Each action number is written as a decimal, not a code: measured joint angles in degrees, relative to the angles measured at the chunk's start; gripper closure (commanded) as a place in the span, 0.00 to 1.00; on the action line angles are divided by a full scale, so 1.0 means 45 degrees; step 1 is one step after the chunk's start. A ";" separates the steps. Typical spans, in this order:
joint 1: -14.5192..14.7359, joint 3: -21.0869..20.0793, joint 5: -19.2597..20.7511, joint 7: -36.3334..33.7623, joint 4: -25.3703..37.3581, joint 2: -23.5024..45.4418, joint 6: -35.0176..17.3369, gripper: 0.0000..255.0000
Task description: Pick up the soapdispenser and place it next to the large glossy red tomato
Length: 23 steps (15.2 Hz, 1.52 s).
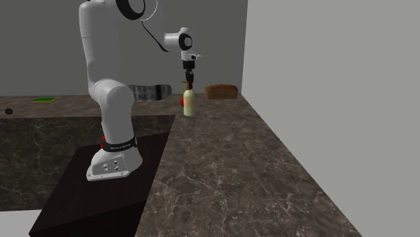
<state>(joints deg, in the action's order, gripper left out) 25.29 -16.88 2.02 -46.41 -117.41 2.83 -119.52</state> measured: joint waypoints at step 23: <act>-0.0020 0.0004 -0.0173 0.0135 0.1055 -0.0475 0.1494 0.00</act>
